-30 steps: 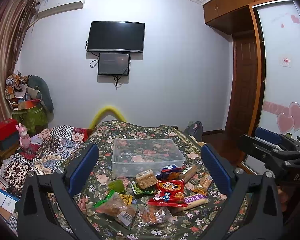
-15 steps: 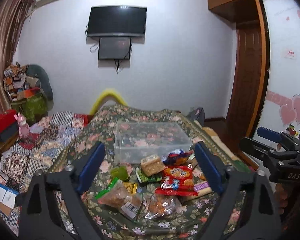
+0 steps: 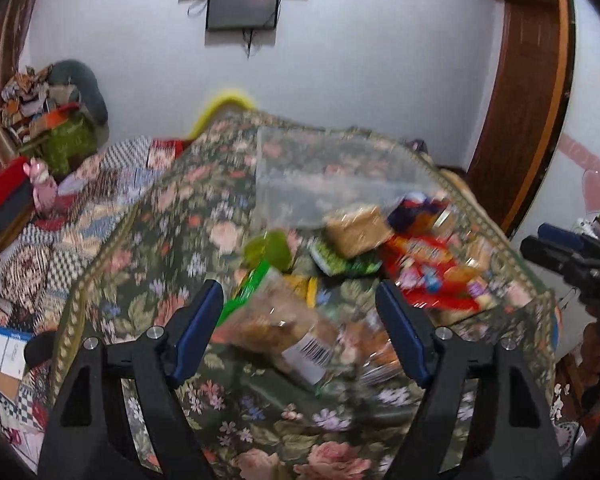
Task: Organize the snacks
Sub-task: 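Grasp the clear cracker bag with the left tool while the right tool grasps the red snack bag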
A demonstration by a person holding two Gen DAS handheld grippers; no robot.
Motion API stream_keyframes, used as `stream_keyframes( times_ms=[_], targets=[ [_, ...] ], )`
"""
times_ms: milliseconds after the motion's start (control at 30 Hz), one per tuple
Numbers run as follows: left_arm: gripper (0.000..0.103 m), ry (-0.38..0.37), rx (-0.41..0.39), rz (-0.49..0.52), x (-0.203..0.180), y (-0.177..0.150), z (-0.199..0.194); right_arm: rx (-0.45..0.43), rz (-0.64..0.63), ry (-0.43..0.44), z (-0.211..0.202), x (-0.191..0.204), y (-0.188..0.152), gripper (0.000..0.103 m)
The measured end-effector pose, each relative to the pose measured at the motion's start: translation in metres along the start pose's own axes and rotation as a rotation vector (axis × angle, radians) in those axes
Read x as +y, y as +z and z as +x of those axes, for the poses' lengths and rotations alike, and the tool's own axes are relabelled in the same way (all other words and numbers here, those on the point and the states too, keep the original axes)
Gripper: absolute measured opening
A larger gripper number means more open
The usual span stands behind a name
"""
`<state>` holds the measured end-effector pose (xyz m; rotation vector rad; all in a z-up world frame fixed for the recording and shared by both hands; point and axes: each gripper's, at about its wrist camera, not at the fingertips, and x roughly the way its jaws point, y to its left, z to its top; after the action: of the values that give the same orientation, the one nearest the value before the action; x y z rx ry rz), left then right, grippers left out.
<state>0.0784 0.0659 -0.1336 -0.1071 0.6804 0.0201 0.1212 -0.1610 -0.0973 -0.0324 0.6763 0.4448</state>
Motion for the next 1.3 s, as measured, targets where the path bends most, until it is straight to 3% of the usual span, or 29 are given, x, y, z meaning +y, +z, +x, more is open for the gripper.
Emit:
stream_keyframes(
  times_ms=[200,433,733,800,967,1200,1267,1300],
  targets=[
    [0.080,0.001,0.088,-0.036,0.015,-0.011,0.031,0.062,0.016,0.026,0.028,0.008,0.007,0.090],
    [0.092,-0.001,0.148,-0.068,0.021,-0.017,0.061,0.162,0.040,0.059,0.071,0.024,0.018,0.090],
    [0.093,0.061,0.125,0.002,0.021,-0.028,0.075,0.250,-0.007,0.009,0.099,0.038,0.008,0.093],
    [0.092,0.055,0.116,-0.004,0.023,-0.029,0.073,0.253,-0.012,0.010,0.099,0.036,0.009,0.093],
    [0.073,0.039,0.104,0.012,0.021,-0.028,0.068,0.282,0.009,0.015,0.094,0.020,0.003,0.093],
    [0.065,0.025,0.106,-0.001,0.023,-0.029,0.061,0.336,0.073,0.018,0.096,-0.002,-0.010,0.091],
    [0.064,0.029,0.103,-0.007,0.024,-0.027,0.059,0.324,0.081,0.028,0.096,-0.004,-0.009,0.084],
    [0.063,0.029,0.101,-0.008,0.025,-0.026,0.057,0.324,0.078,0.035,0.097,-0.001,-0.008,0.075]
  ],
)
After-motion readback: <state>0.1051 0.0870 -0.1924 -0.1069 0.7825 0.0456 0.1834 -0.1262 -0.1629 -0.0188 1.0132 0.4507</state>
